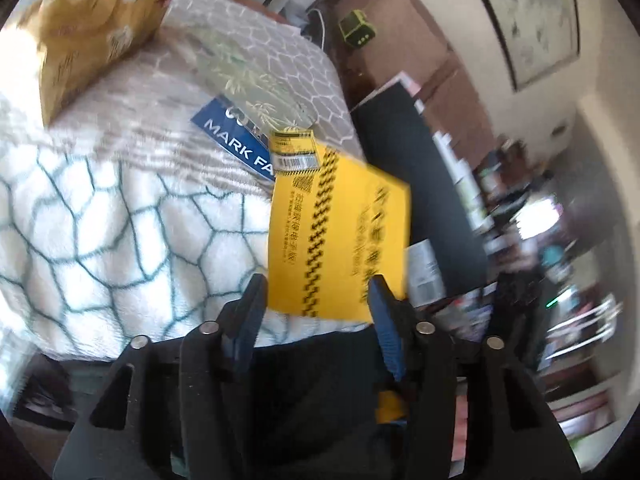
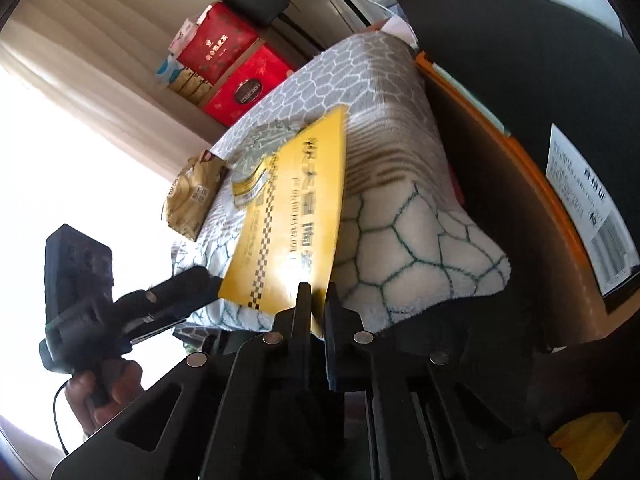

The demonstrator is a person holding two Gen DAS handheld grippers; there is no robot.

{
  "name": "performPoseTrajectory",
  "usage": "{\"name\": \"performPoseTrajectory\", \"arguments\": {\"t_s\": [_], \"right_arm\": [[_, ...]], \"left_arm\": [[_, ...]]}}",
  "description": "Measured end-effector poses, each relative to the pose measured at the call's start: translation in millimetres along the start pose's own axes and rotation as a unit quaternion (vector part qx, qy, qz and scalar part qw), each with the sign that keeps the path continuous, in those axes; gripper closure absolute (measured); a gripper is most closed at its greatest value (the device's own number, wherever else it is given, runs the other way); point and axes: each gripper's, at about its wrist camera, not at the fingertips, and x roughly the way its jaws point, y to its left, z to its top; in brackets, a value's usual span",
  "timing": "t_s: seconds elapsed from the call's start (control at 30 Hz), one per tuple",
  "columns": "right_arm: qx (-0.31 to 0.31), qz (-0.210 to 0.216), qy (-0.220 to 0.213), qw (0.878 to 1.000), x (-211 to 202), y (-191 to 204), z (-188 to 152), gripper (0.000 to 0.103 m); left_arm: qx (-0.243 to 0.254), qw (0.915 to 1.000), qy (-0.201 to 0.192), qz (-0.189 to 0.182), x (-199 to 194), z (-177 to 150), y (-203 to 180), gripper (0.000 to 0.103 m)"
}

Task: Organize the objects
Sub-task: 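Lift the yellow booklet with the left tool while the right tool approaches it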

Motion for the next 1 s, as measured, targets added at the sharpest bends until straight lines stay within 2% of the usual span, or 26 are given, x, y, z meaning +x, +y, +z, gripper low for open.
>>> {"name": "performPoseTrajectory", "arguments": {"t_s": [0.07,0.13,0.3,0.4,0.5,0.57,0.8,0.9,1.0], "right_arm": [[0.017,0.025,0.007,1.0,2.7,-4.7,-1.1,0.1],[0.03,0.042,0.014,0.999,8.2,-6.7,-2.5,0.1],[0.036,0.049,0.012,0.998,14.7,-2.9,-1.2,0.101],[0.04,0.054,0.013,0.998,17.6,-2.8,0.5,0.101],[0.042,0.062,0.015,0.997,20.7,-2.4,0.2,0.101],[0.045,0.067,0.014,0.997,21.9,-3.4,-0.3,0.101],[0.075,0.102,0.017,0.992,22.9,-16.6,-2.8,0.103],[0.079,0.108,0.017,0.991,23.6,-18.6,-3.3,0.103],[0.085,0.12,0.016,0.989,24.4,-23.1,-4.8,0.103]], "left_arm": [[-0.022,0.9994,0.002,-0.029,-0.2,1.3,7.3,0.053],[-0.019,0.9992,0.004,-0.035,1.6,0.8,7.4,0.053],[-0.002,0.9974,0.012,-0.071,6.7,-6.4,-4.7,0.053],[0.016,0.9956,-0.007,-0.092,2.5,-7.7,-15.5,0.053],[0.026,0.9953,-0.019,-0.091,2.1,-4.3,-18.6,0.047],[0.029,0.9971,-0.026,-0.065,8.5,0.0,-16.8,0.047],[0.007,0.9996,-0.012,-0.025,33.1,-0.6,-2.8,0.047],[0.011,0.9994,-0.019,-0.027,30.7,-5.6,-7.0,0.047],[0.002,0.9982,-0.027,-0.054,26.7,-5.9,-7.3,0.047]]}}
